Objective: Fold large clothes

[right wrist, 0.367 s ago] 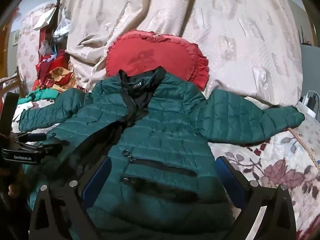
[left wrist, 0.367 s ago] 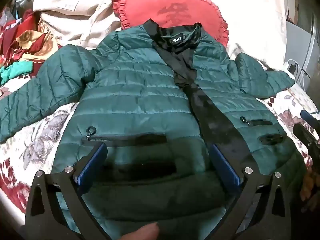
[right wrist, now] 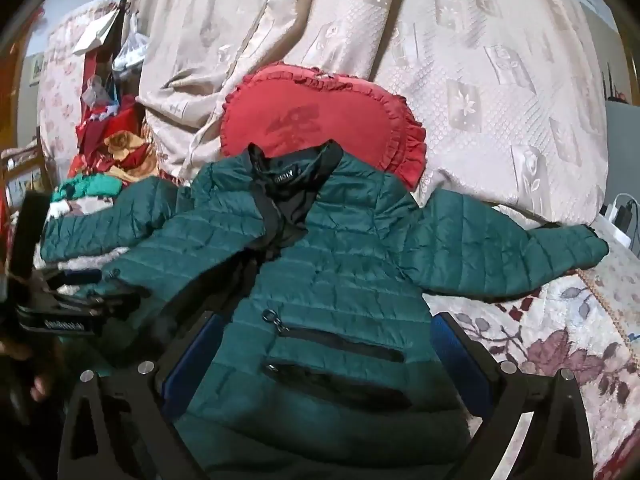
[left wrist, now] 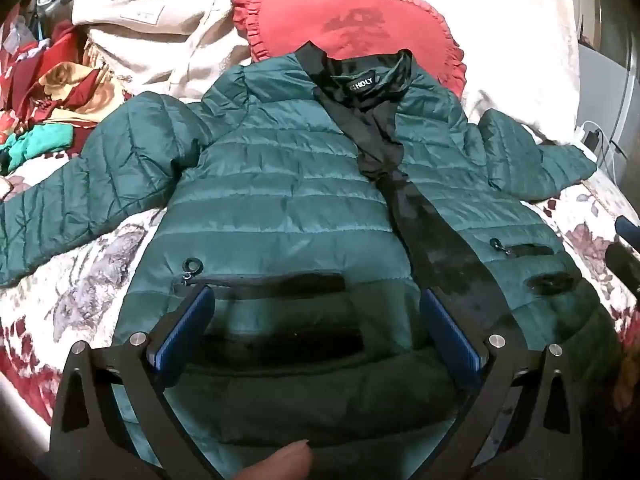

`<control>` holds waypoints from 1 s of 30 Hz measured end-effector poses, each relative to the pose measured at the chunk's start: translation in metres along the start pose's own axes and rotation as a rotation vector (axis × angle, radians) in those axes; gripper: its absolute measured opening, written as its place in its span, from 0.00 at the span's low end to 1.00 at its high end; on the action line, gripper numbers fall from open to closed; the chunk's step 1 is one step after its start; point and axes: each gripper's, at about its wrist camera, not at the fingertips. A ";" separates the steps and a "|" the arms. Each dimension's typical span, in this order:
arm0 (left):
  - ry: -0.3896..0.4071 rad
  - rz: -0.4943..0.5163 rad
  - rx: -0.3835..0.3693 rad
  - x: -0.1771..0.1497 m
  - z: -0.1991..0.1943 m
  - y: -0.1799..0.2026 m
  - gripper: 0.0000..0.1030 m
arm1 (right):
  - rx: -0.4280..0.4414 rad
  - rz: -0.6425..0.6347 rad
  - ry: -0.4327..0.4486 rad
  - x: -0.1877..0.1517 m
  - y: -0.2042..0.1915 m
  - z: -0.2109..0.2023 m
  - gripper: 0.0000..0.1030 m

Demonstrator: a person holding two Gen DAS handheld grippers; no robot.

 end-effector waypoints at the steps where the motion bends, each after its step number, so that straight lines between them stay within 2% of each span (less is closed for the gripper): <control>1: -0.003 -0.002 -0.002 0.000 0.001 -0.001 1.00 | 0.010 0.010 -0.005 0.002 -0.002 -0.001 1.00; 5: 0.018 -0.008 -0.023 0.000 -0.001 -0.002 1.00 | 0.011 -0.017 -0.002 0.005 -0.014 -0.004 1.00; 7: 0.014 0.018 -0.026 0.000 0.000 0.001 1.00 | -0.033 -0.058 0.010 0.006 -0.023 -0.005 1.00; 10: 0.004 0.064 -0.005 0.000 -0.002 0.004 1.00 | -0.048 -0.082 0.005 0.004 -0.028 -0.002 1.00; 15: 0.009 0.051 -0.012 -0.001 -0.001 0.003 1.00 | -0.046 -0.075 -0.012 0.001 -0.023 0.003 1.00; 18: 0.009 0.042 -0.056 -0.002 -0.002 0.002 1.00 | -0.043 -0.061 -0.008 0.001 -0.020 0.003 1.00; 21: 0.006 0.048 -0.027 -0.004 -0.001 0.004 1.00 | -0.047 -0.060 -0.009 0.001 -0.019 0.003 1.00; 30: -0.014 0.016 -0.044 -0.003 0.002 0.001 1.00 | -0.046 -0.058 -0.009 0.001 -0.018 0.003 1.00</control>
Point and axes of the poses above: each gripper's, at about its wrist camera, not at the fingertips, and z roughly the way its jaws point, y to its right, x to its top, and after that the axes turned 1 degree about z, right-handed
